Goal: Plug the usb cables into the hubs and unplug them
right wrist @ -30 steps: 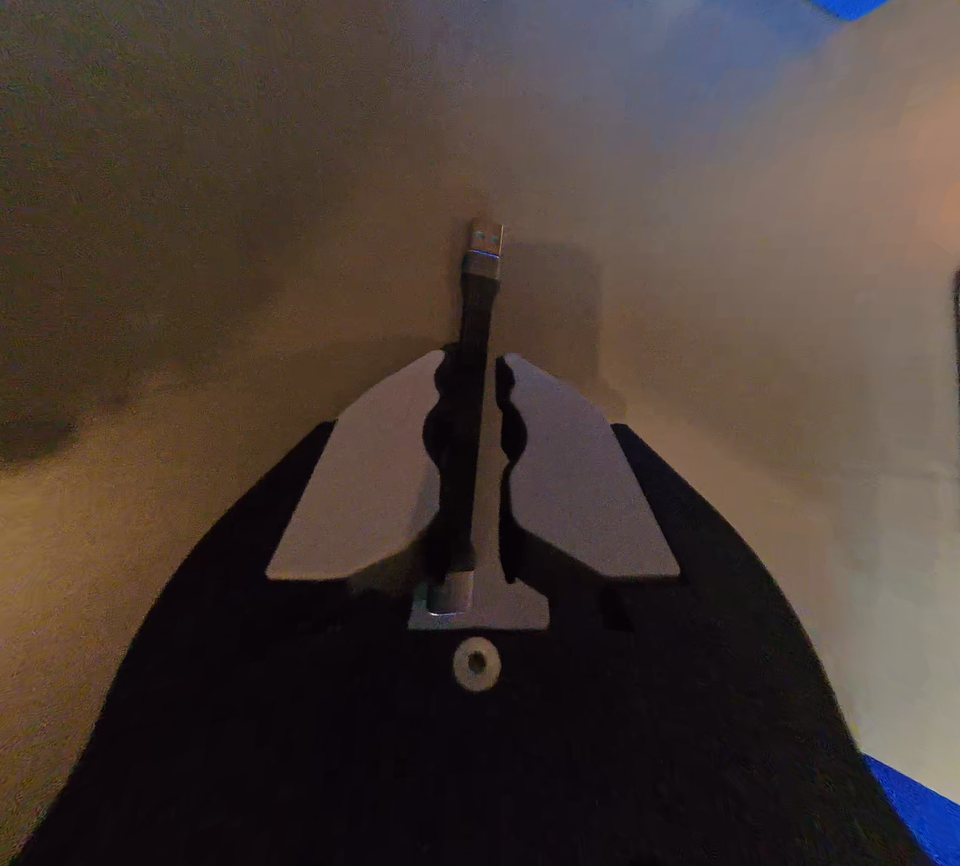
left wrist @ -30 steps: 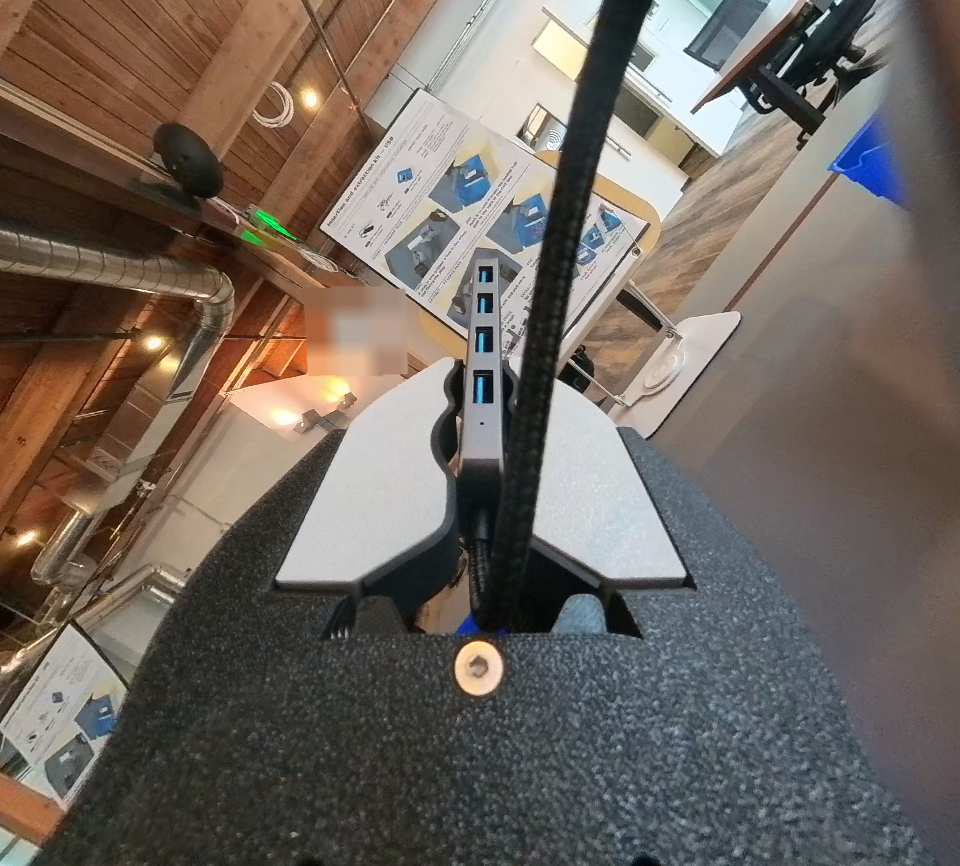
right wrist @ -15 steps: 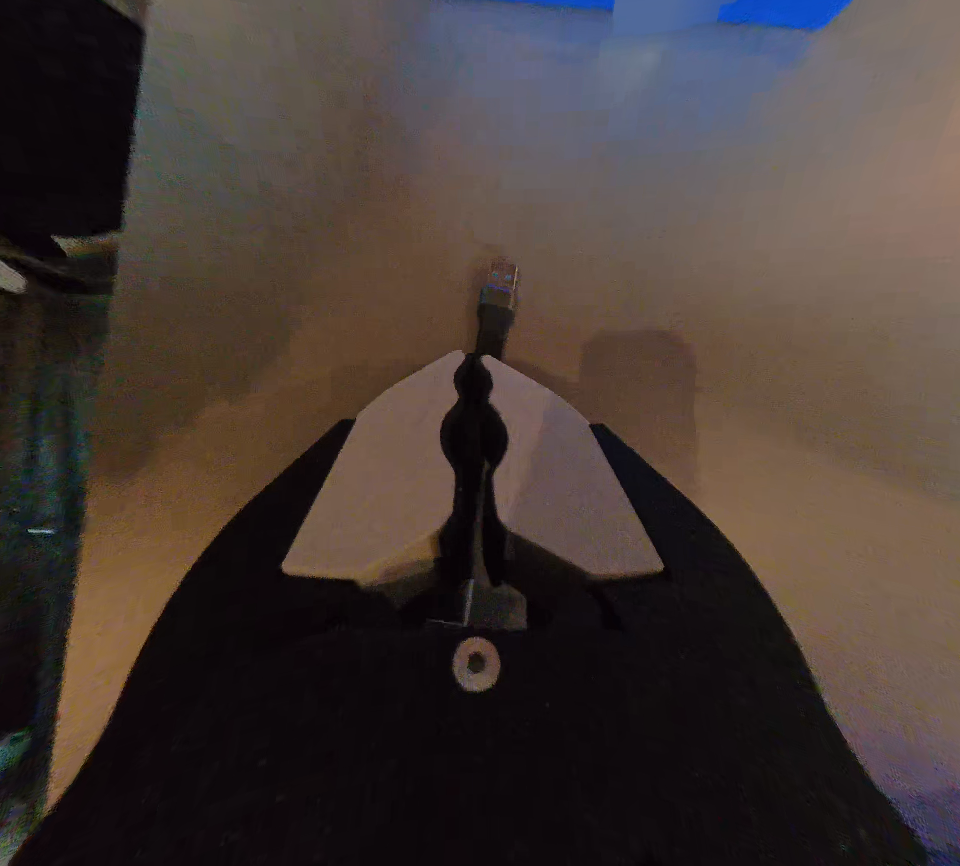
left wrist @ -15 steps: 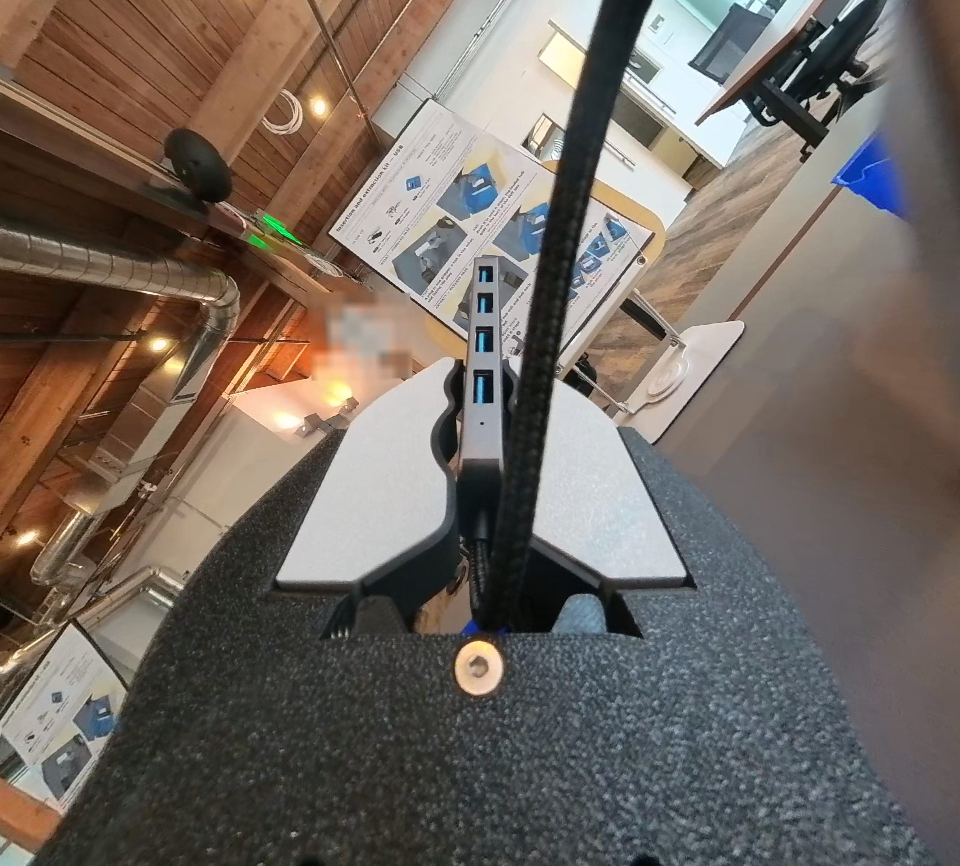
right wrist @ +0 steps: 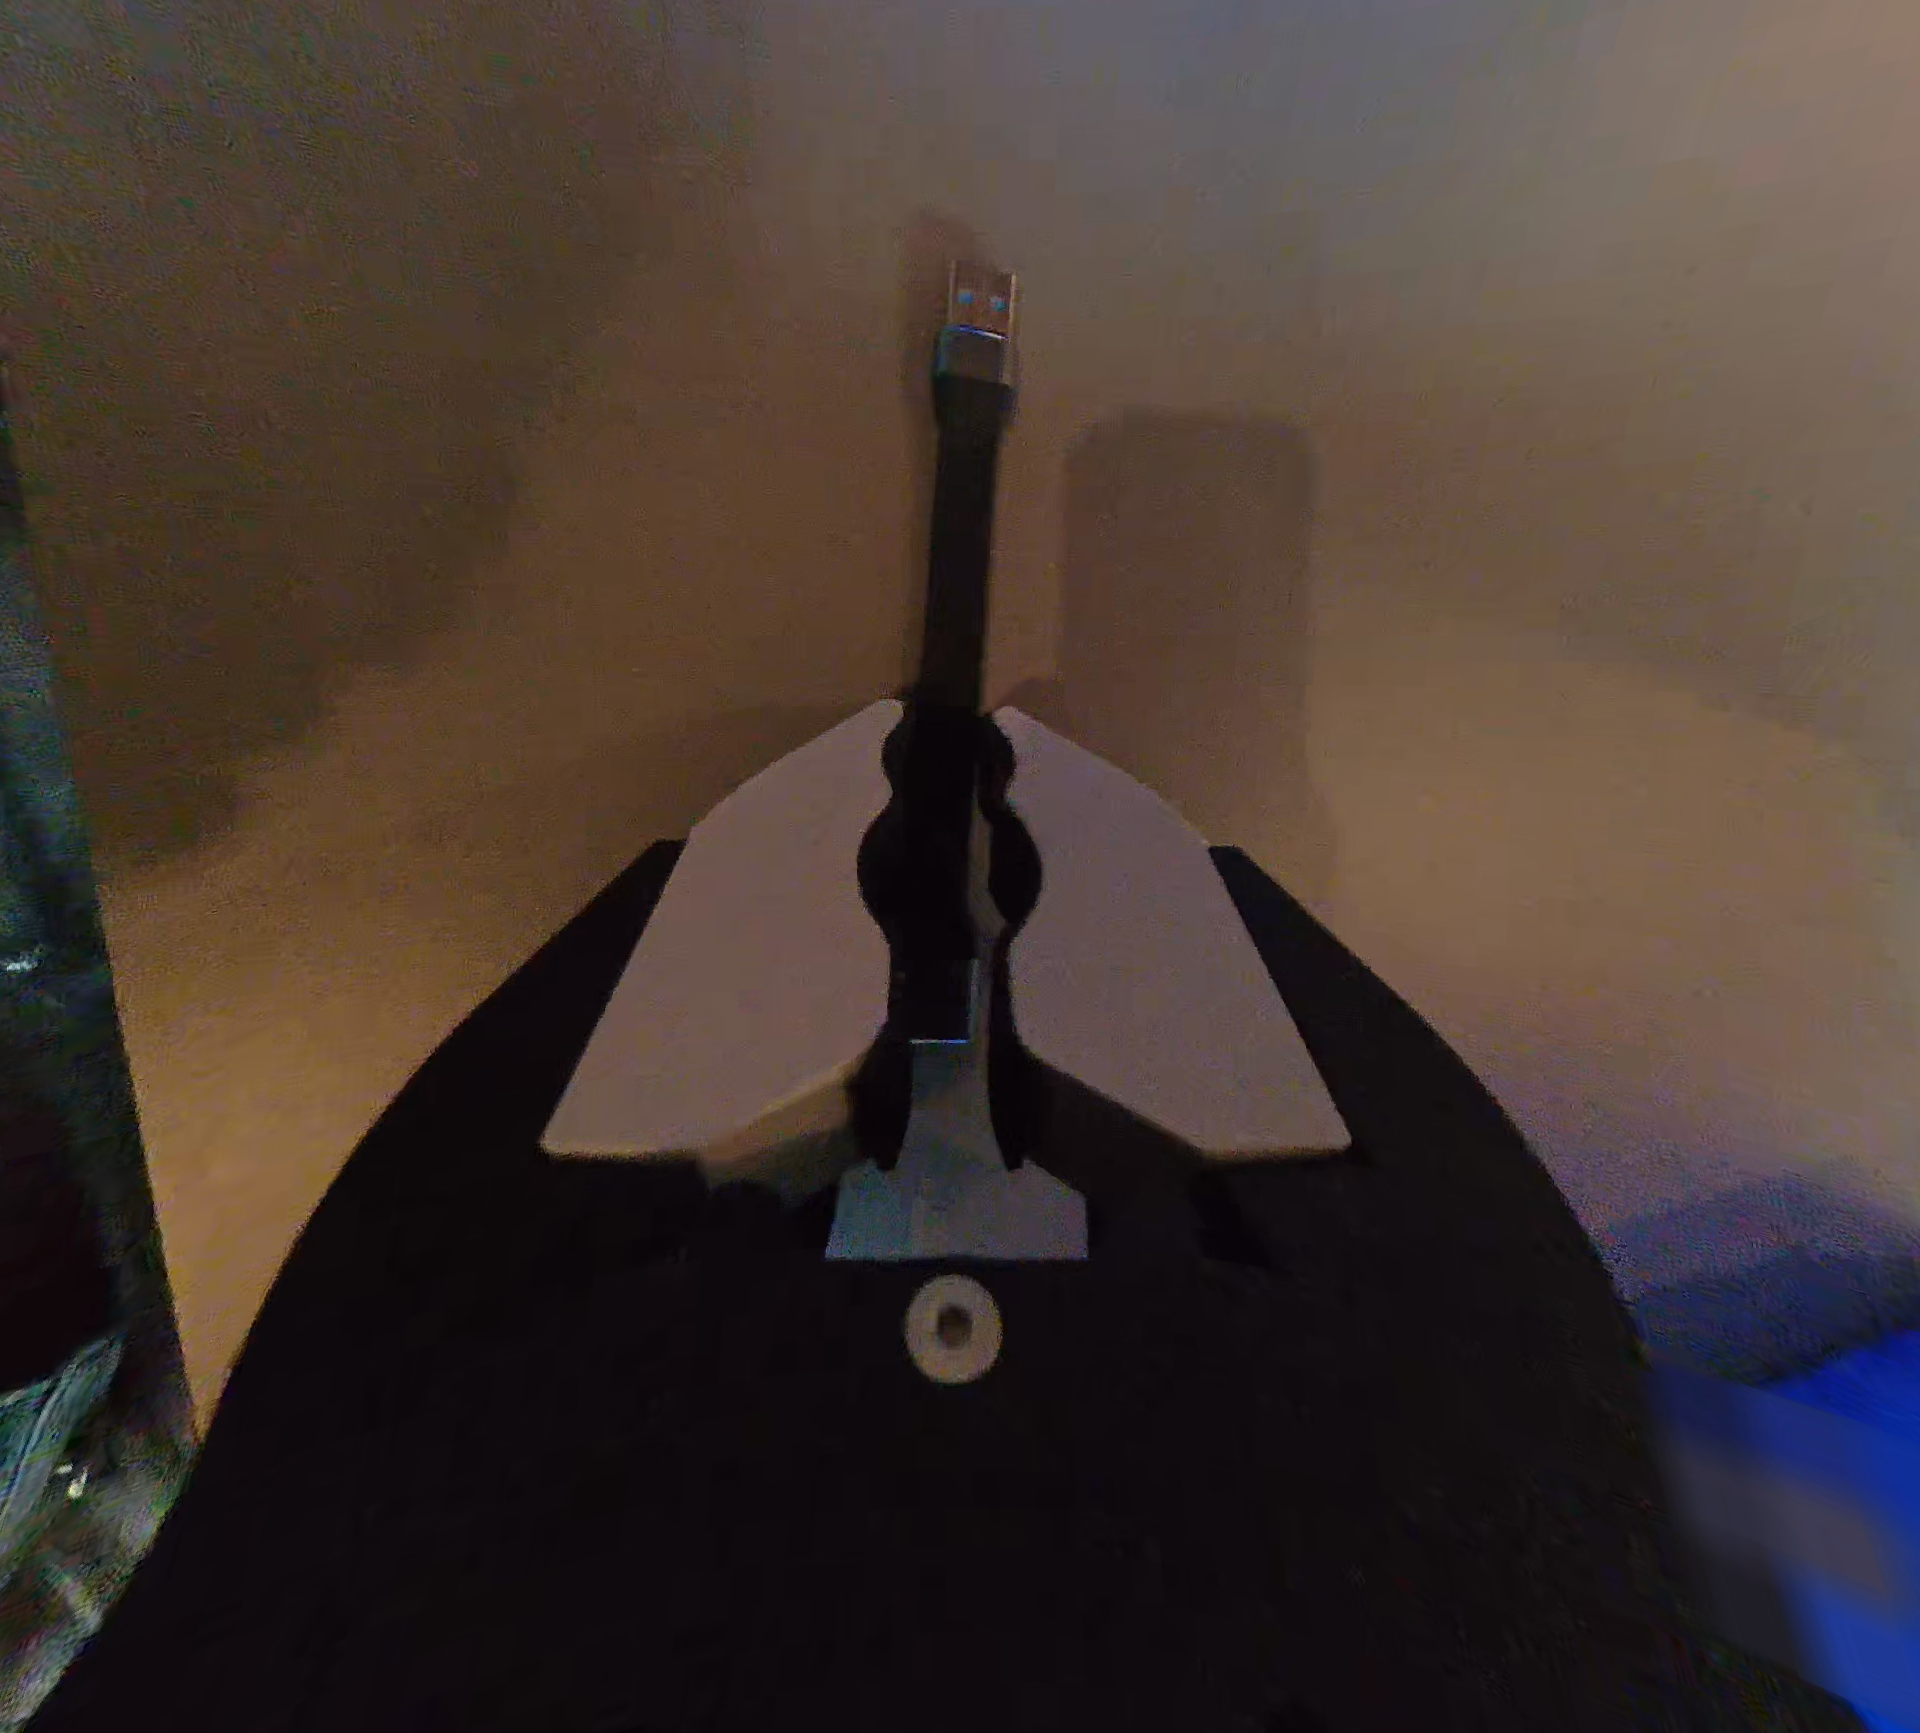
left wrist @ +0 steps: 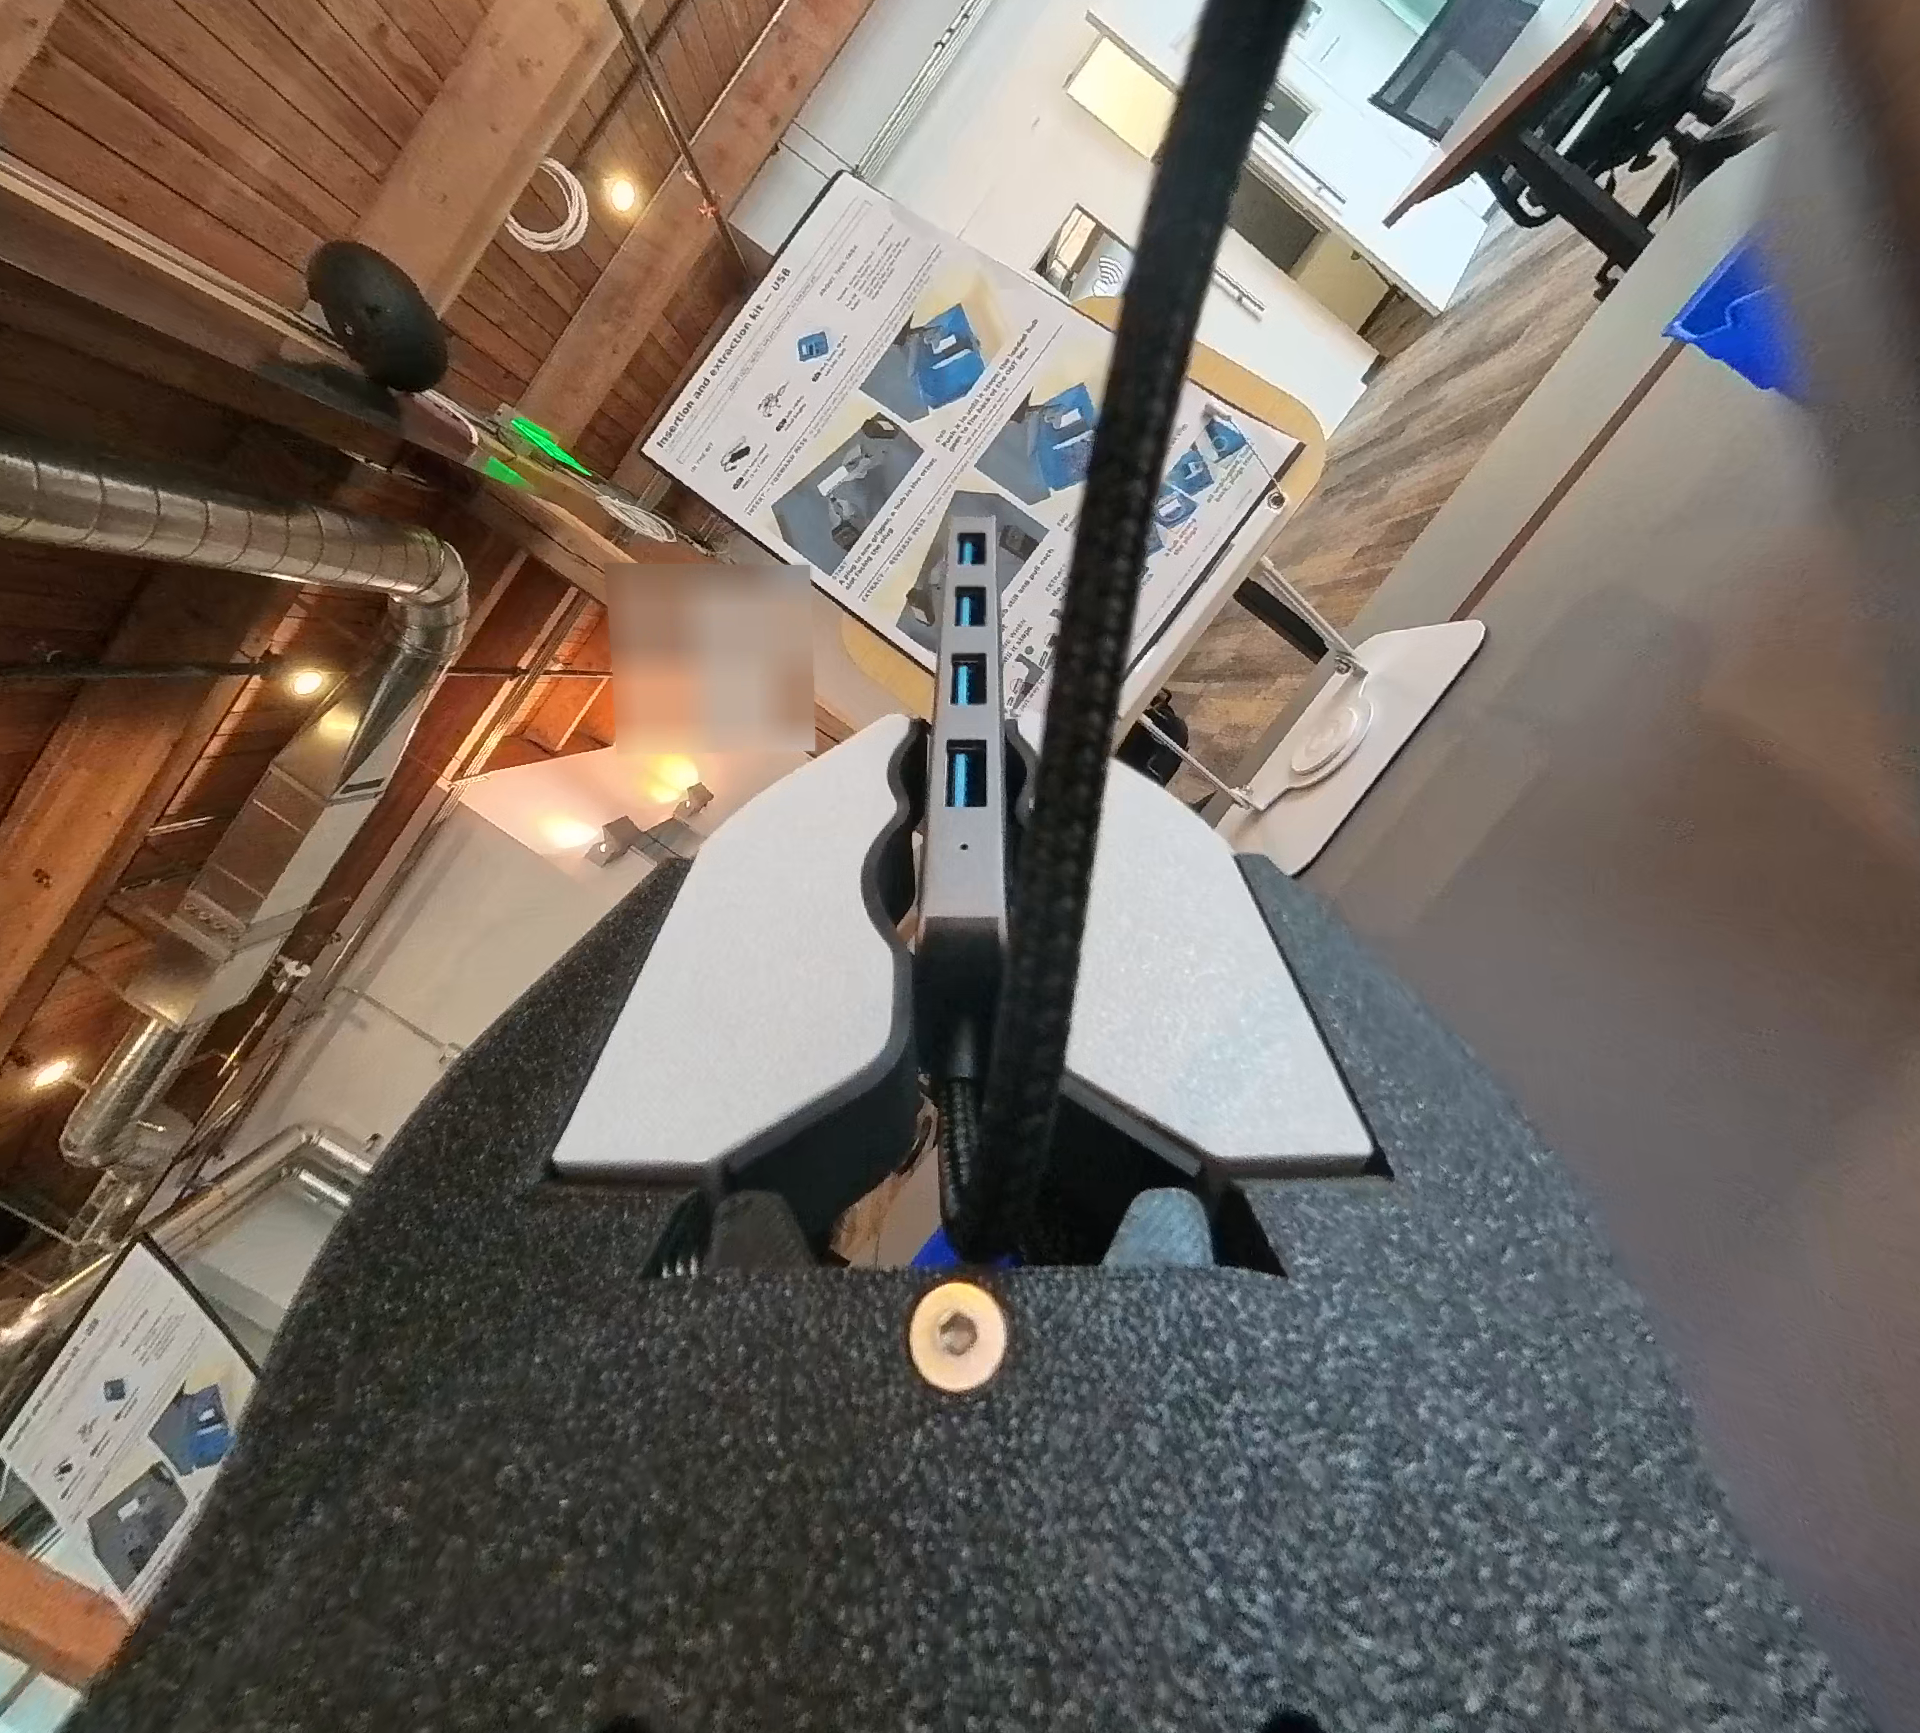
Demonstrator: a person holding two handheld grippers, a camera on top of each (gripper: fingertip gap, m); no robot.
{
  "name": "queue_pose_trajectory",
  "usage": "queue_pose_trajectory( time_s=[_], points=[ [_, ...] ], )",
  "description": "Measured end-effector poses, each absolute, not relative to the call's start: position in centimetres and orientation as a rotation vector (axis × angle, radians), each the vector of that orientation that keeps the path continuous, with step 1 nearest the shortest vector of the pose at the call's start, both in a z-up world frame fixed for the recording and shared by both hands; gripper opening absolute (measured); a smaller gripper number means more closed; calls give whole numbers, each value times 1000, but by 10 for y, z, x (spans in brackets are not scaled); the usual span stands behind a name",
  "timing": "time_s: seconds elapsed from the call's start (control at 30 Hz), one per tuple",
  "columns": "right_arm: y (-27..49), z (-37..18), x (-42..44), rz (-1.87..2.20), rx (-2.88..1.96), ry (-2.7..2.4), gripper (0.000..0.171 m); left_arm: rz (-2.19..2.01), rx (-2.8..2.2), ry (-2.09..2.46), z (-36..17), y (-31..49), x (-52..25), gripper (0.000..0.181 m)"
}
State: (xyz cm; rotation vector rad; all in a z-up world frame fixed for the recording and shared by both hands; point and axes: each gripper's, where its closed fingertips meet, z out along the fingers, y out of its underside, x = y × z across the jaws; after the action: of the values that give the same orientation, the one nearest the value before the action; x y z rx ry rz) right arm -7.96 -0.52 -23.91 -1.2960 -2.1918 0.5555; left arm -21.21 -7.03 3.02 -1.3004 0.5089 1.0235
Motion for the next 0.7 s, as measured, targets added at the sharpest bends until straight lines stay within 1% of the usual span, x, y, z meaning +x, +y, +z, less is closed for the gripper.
queue_pose_trajectory(
  time_s=[0.13, 0.2, 0.23, 0.43, 0.47, 0.6, 0.7],
  points=[
    [-3, -239, -82, 617, -1313, -2153, 11, 1026, -1290, 518, 32, -71, -207, 12],
    [-2, -239, -83, 613, -1312, -2135, 15, 1026, -1286, 520, 33, -71, -206, 12],
    [-3, -239, -82, 629, -1319, -2139, 10, 1027, -1286, 518, 34, -72, -206, 12],
    [-4, -239, -83, 715, -1355, -2110, 6, 1025, -1280, 517, 35, -73, -205, 12],
    [-7, -236, -83, 803, -1394, -2078, 1, 1027, -1279, 518, 35, -73, -205, 12],
    [-18, -198, -88, 1386, -1590, -1800, 0, 1034, -1281, 508, 36, -75, -209, 12],
    [-25, -193, -85, 1530, -1686, -1748, 0, 1033, -1282, 504, 36, -75, -211, 12]
  ],
)
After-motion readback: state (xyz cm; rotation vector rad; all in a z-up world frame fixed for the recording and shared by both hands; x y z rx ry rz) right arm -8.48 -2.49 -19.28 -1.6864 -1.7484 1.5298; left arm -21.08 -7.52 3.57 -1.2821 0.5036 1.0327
